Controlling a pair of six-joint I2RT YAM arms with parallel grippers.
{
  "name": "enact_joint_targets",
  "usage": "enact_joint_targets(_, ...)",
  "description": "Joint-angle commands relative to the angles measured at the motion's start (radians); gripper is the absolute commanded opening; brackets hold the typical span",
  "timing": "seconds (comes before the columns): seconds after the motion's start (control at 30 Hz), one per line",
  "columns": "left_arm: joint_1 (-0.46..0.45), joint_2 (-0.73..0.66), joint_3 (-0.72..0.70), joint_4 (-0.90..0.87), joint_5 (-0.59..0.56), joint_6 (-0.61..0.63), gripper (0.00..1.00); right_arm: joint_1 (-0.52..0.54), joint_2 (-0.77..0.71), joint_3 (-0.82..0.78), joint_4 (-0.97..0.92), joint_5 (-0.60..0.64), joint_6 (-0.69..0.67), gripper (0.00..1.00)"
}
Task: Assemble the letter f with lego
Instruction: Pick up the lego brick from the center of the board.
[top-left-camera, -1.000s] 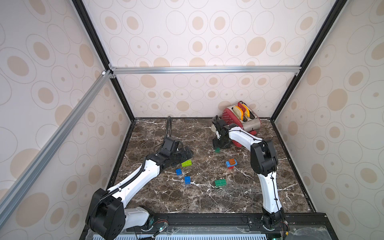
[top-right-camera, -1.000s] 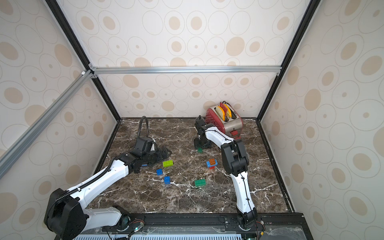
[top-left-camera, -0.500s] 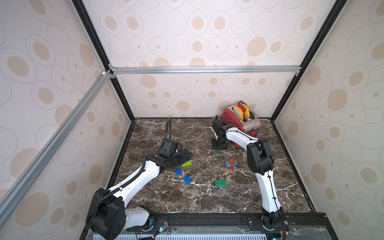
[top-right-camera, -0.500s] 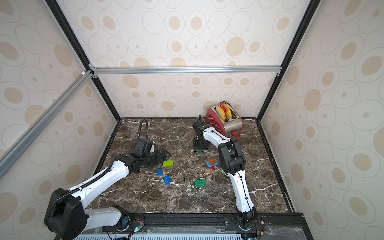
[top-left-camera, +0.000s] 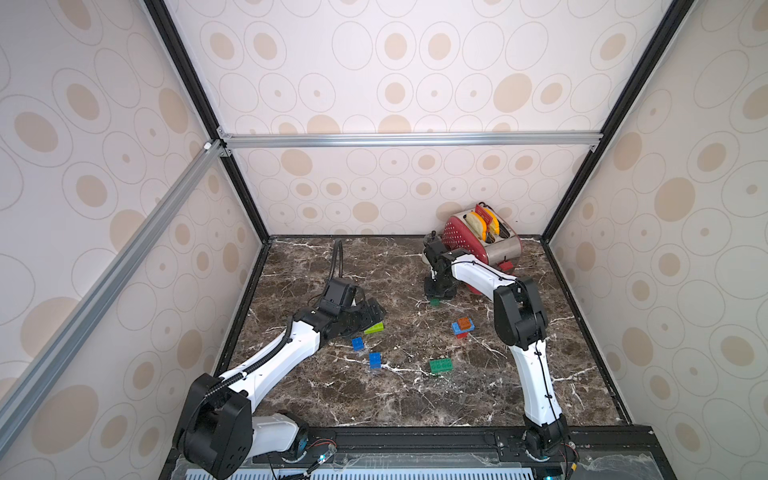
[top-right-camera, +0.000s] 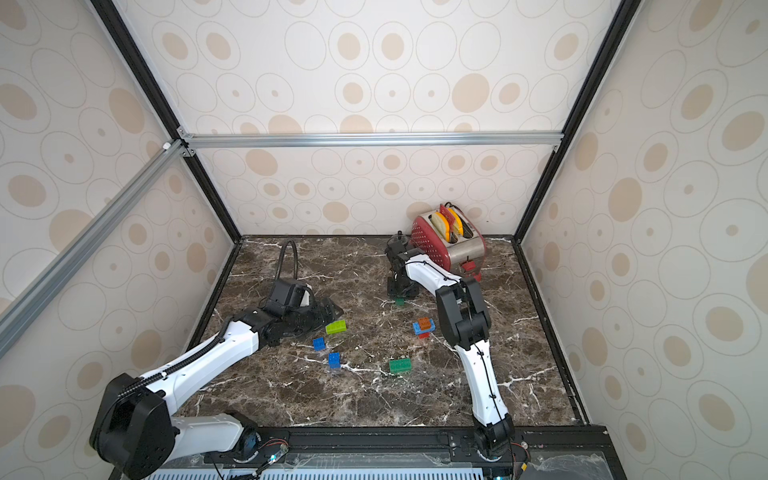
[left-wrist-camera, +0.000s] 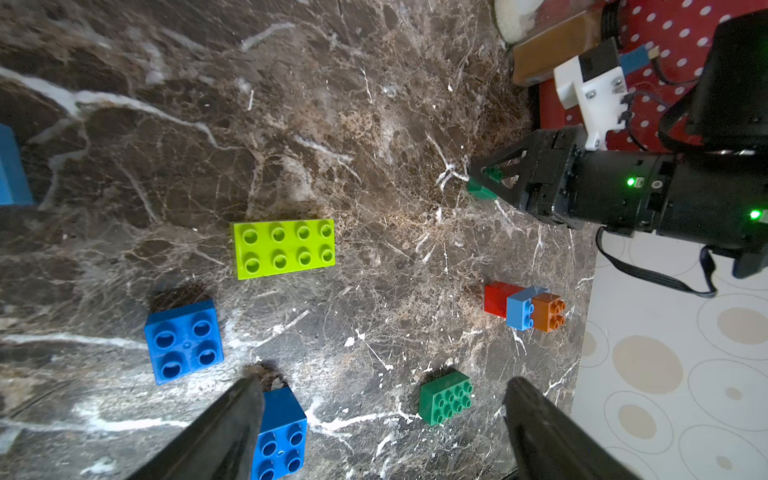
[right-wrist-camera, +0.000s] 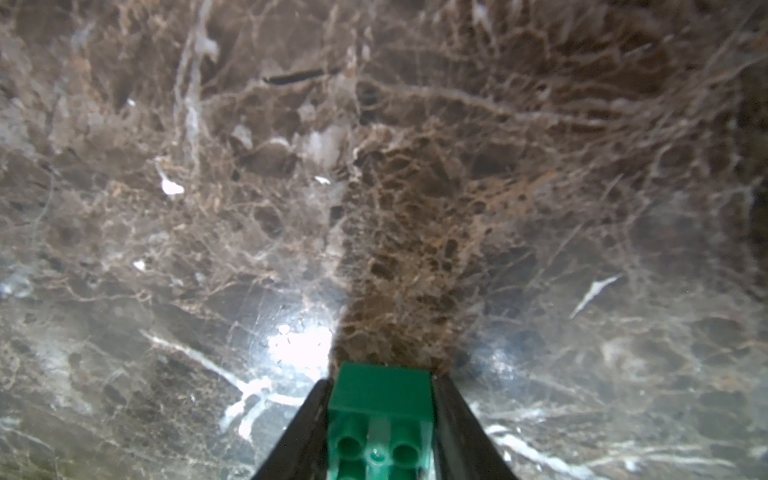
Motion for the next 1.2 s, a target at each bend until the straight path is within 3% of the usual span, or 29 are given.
enact_joint_targets(0.0,0.008,0.009,-0.002,0.009,0.007,-0.009,0.92,0.004,0.018,0.017,-0.042,0.015,0.002,0.38)
enact_joint_targets(0.27,0.009,0.027,-0.004,0.026,0.009,0.006,0.91,0.005,0.002,0.049,-0.065,0.016,-0.031,0.31)
enact_joint_targets(0.47,0.001,0.067,-0.034,0.142,0.066,0.010,0.87,0.010,-0.064,0.128,-0.132,-0.015,-0.121,0.30)
enact_joint_targets(0.67,-0.093,0.148,-0.010,0.264,0.095,0.009,0.80,0.008,-0.209,0.127,-0.217,-0.022,-0.213,0.30)
enact_joint_targets(0.8,-0.167,0.238,-0.012,0.492,0.169,-0.057,0.73,0.003,-0.364,-0.009,-0.227,-0.005,-0.235,0.30)
enact_joint_targets(1.0,-0.236,0.361,-0.002,0.697,0.198,-0.124,0.62,-0.005,-0.580,-0.288,-0.184,0.018,-0.247,0.30)
enact_joint_targets(1.17,-0.283,0.435,0.008,0.822,0.209,-0.131,0.60,-0.014,-0.701,-0.451,-0.131,0.025,-0.244,0.30)
